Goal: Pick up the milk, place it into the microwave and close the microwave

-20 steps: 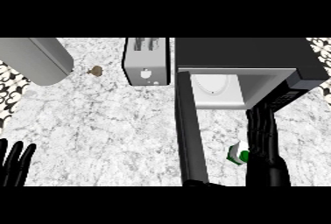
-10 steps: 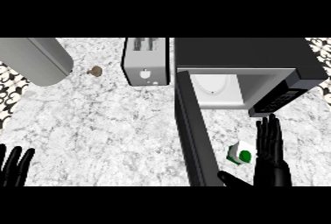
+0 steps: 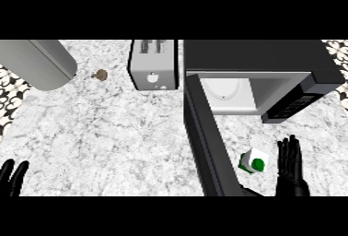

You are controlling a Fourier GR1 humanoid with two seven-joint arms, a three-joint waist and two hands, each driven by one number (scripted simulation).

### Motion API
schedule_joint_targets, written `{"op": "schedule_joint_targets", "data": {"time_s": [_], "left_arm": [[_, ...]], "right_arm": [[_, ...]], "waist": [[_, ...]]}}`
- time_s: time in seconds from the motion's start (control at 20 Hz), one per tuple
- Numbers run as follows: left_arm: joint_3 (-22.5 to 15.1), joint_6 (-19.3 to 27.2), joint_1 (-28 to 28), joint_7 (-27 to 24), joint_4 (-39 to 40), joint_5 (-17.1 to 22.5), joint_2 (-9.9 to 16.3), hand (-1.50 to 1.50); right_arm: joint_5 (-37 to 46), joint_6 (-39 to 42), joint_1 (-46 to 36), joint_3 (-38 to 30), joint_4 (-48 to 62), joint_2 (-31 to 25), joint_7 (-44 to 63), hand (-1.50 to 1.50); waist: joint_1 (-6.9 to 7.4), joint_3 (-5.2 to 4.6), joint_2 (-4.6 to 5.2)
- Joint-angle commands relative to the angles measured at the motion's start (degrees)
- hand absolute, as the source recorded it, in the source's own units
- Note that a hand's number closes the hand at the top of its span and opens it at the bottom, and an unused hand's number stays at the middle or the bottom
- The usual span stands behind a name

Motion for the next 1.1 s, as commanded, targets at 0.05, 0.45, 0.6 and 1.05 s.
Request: {"op": "schedule_joint_targets", "data": {"time_s": [0.05, 0.45, 0.6, 1.05], "left_arm": [[3.0, -3.4, 2.9, -3.1, 1.3, 2.5, 0.0, -1.50], [0.0, -4.5, 5.7, -2.8, -0.9, -0.3, -1.3, -1.50], [-1.4, -2.5, 5.7, -2.1, -3.0, 0.1, -1.3, -1.50], [4.0, -4.7, 1.7, -1.8, 1.4, 3.6, 0.1, -1.50]], "right_arm": [[0.5, 2.0, 3.6, 1.5, 1.7, 0.2, -4.6, -1.50], [-2.5, 9.5, -1.0, -5.4, 15.8, -1.7, -15.9, -1.50], [-0.7, 5.4, -6.0, -5.4, 15.7, 0.4, -10.4, -1.50], [-2.8, 4.7, -15.1, -15.8, 35.8, -0.9, -17.1, -1.50]], "waist": [[0.03, -0.02, -0.02], [0.12, 0.01, -0.02], [0.18, -0.01, -0.01], [0.21, 0.00, 0.10]]}}
